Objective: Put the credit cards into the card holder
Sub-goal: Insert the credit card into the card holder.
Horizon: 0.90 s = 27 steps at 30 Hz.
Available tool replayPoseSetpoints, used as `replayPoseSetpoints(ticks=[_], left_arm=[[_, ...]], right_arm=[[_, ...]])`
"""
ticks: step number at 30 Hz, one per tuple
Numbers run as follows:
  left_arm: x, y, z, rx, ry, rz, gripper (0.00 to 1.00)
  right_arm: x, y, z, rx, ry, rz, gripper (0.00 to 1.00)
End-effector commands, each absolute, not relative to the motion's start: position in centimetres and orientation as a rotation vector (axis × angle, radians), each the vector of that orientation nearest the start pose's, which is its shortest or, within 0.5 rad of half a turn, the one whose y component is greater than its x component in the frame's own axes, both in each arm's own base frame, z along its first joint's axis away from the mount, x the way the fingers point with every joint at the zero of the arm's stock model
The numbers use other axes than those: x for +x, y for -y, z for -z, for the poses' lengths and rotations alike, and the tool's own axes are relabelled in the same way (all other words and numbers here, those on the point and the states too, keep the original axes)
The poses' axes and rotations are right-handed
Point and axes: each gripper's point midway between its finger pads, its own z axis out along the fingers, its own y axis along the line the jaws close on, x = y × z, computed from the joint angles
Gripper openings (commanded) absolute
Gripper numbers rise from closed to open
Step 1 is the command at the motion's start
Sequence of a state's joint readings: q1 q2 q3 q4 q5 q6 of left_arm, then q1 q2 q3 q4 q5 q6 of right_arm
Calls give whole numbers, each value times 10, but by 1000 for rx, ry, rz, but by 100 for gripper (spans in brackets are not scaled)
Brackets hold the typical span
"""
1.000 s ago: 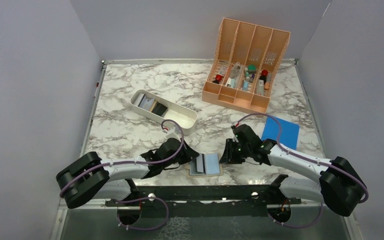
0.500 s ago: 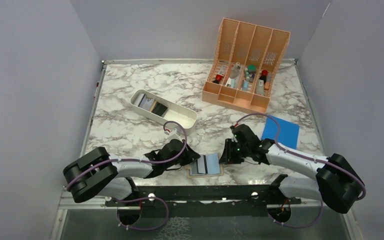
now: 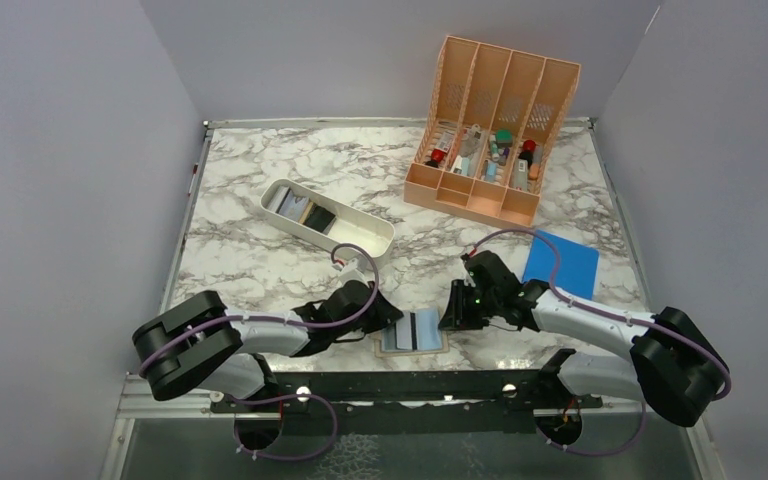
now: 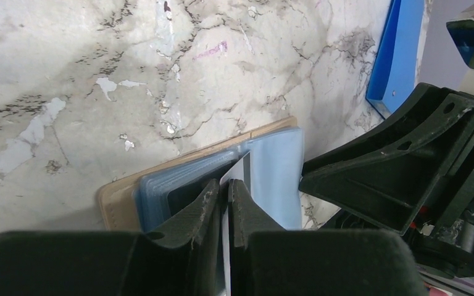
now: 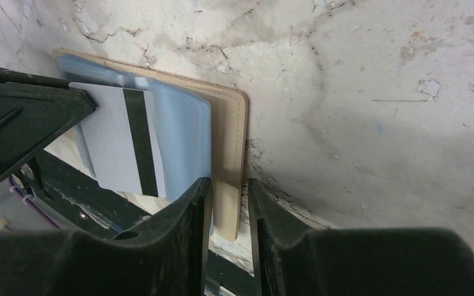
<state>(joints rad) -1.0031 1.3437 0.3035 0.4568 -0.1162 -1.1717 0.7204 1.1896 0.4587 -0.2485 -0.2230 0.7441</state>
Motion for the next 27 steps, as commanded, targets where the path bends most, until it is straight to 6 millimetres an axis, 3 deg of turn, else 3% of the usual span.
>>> replayPoseSetpoints(ticks=[1,7,10,18,27], left_arm=[[166,303,-38,-235,-2361,1061,16],[164,303,-42,-231,-2351,1075,23],[163,303,-41,-238,-2352,1074,13],[161,307,-34,-252,-2380,1052,11],[164,310,-29,-298,-2361,1005,0]], right_arm=[[146,-221,-27,-60,-2725,-825,32],[147,-220,-30,-57,-2716,-824,32],[147,-220,-31,-52,-2712,-828,32],[147,-221,-33,-48,-2706,-840,32],[143,-221,-29,-39,-2711,-862,31]])
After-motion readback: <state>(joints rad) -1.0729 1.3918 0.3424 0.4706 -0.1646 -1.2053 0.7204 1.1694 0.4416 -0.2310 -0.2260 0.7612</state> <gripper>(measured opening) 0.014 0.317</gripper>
